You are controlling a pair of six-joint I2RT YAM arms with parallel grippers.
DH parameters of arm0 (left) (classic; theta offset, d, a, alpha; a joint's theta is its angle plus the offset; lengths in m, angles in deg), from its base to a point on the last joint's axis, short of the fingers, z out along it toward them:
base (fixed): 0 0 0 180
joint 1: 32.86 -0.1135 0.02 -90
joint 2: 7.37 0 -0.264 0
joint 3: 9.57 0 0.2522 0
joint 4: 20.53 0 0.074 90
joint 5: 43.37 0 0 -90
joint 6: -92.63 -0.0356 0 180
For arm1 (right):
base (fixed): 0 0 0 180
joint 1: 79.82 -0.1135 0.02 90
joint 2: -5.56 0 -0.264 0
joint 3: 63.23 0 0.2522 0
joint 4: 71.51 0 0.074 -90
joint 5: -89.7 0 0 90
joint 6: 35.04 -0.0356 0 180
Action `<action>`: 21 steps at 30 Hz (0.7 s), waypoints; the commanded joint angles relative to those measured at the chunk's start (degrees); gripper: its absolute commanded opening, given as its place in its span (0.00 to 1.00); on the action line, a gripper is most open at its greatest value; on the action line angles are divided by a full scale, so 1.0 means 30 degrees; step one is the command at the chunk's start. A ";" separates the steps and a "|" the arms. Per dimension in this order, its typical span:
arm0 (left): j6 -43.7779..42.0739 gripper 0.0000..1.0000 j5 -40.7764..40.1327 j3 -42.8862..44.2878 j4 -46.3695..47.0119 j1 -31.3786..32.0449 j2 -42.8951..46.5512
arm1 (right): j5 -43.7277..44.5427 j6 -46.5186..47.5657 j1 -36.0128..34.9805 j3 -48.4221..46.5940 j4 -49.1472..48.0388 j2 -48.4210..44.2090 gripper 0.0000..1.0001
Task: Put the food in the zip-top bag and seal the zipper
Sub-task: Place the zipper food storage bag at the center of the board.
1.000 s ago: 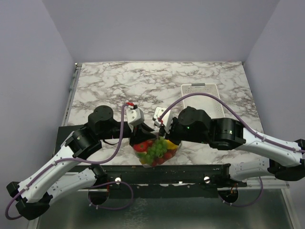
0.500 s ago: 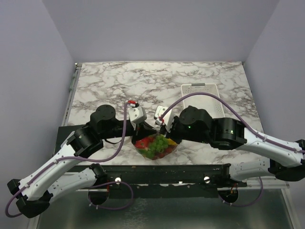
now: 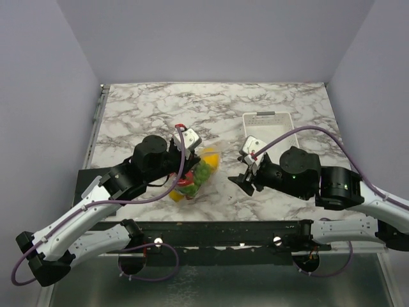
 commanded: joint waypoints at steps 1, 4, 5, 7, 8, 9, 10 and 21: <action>-0.0695 0.00 -0.4502 0.1411 0.1210 -0.0031 -0.0466 | 0.1250 -0.0417 -0.0026 0.0901 -0.0531 -0.1035 0.64; -0.0944 0.00 -0.7087 0.1755 0.1253 -0.0042 -0.1358 | 0.1268 -0.0535 -0.0030 0.1608 -0.0822 -0.1688 0.66; -0.1063 0.00 -0.7848 0.1883 0.1352 -0.0038 -0.1661 | 0.1307 -0.0589 -0.0026 0.1801 -0.0887 -0.1873 0.66; -0.1617 0.00 -0.9206 0.2223 0.1596 -0.0038 -0.2292 | 0.1375 -0.0641 -0.0027 0.2183 -0.1032 -0.2283 0.67; -0.1968 0.00 -0.9670 0.2435 0.1680 -0.0037 -0.2664 | 0.1445 -0.0642 -0.0030 0.2335 -0.1031 -0.2497 0.67; -0.2363 0.00 -1.0200 0.2641 0.1841 -0.0044 -0.3033 | 0.1571 -0.0668 -0.0037 0.2434 -0.0998 -0.2674 0.67; -0.2797 0.00 -1.0706 0.2821 0.1982 -0.0030 -0.3350 | 0.1667 -0.0736 -0.0049 0.2534 -0.0990 -0.2857 0.67; -0.8492 0.00 -1.6377 0.2249 0.6097 -0.0043 -0.7004 | 0.1698 -0.1004 -0.0045 0.3395 -0.1309 -0.4092 0.68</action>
